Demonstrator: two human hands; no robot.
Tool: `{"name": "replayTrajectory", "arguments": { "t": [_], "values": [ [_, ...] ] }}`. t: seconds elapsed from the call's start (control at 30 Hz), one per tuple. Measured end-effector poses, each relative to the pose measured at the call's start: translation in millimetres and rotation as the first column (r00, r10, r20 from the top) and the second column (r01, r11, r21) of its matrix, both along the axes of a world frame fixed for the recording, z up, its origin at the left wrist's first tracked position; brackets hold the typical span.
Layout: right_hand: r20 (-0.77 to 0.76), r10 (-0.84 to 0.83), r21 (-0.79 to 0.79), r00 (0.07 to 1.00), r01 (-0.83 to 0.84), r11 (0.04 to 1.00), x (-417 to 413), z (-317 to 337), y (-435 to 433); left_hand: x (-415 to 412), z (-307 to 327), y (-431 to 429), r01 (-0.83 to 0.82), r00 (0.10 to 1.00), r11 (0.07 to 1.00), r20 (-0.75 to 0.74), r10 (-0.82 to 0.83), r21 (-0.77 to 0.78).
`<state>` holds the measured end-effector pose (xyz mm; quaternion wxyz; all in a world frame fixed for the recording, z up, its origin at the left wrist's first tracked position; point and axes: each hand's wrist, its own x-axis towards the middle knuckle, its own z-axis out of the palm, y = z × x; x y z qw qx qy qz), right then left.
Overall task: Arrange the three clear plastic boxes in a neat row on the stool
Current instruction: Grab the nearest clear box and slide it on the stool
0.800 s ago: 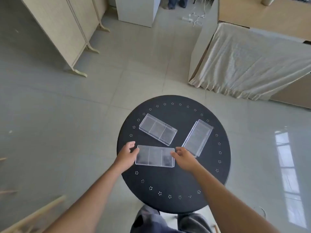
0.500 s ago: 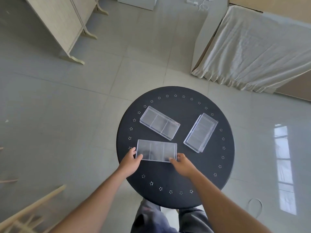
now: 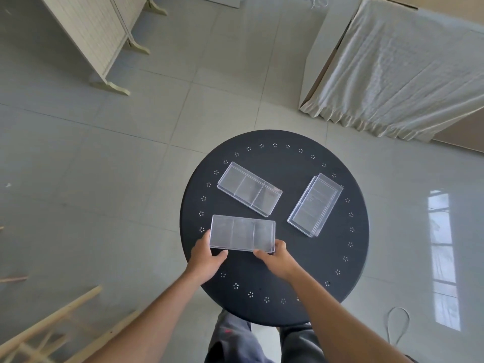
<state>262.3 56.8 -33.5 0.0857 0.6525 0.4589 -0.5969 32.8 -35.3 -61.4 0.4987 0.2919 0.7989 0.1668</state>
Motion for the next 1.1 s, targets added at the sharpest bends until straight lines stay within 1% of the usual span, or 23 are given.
{"name": "replayTrajectory", "arguments": {
  "t": [0.07, 0.17, 0.23, 0.3, 0.37, 0.47, 0.57, 0.67, 0.77, 0.87, 1.0, 1.1],
  "values": [
    [-0.014, 0.045, 0.033, 0.999, -0.044, 0.998, -1, 3, -2, 1, -2, -1, 0.067, 0.993, 0.997, -0.1, -0.069, -0.025],
    [-0.003, 0.136, 0.149, 0.991, -0.134, 0.98, -4, 15, -4, 0, 4, -2, 0.168, 0.956, 0.985, -0.238, -0.172, -0.036],
    [0.029, 0.185, 0.201, 0.982, -0.187, 0.961, -4, 24, -3, -3, 8, -1, 0.193, 0.932, 0.981, -0.312, -0.186, -0.006],
    [0.066, 0.215, 0.211, 0.974, -0.224, 0.951, -2, 30, -1, -6, 13, 1, 0.183, 0.922, 0.983, -0.352, -0.16, 0.032],
    [0.099, 0.215, 0.191, 0.972, -0.23, 0.954, 1, 34, 0, -10, 17, 4, 0.188, 0.923, 0.98, -0.352, -0.157, 0.057],
    [0.143, 0.22, 0.204, 0.965, -0.246, 0.947, 8, 40, 2, -17, 21, 9, 0.25, 0.922, 0.964, -0.326, -0.21, 0.088],
    [0.173, 0.21, 0.243, 0.962, -0.248, 0.938, 12, 45, 6, -18, 27, 15, 0.264, 0.92, 0.962, -0.32, -0.228, 0.073],
    [0.168, 0.218, 0.26, 0.961, -0.257, 0.931, 16, 43, 11, -17, 33, 23, 0.259, 0.915, 0.965, -0.332, -0.229, 0.049],
    [0.172, 0.241, 0.229, 0.955, -0.277, 0.933, 19, 38, 16, -18, 31, 29, 0.251, 0.914, 0.968, -0.336, -0.229, 0.022],
    [0.175, 0.268, 0.187, 0.947, -0.299, 0.936, 21, 33, 22, -20, 23, 36, 0.198, 0.933, 0.98, -0.309, -0.184, 0.013],
    [0.133, 0.241, 0.153, 0.961, -0.26, 0.954, 20, 28, 31, -18, 13, 48, 0.176, 0.945, 0.984, -0.276, -0.173, -0.014],
    [0.14, 0.229, 0.13, 0.963, -0.247, 0.96, 17, 23, 40, -17, 7, 53, 0.178, 0.951, 0.984, -0.253, -0.179, -0.029]
  ]
}}
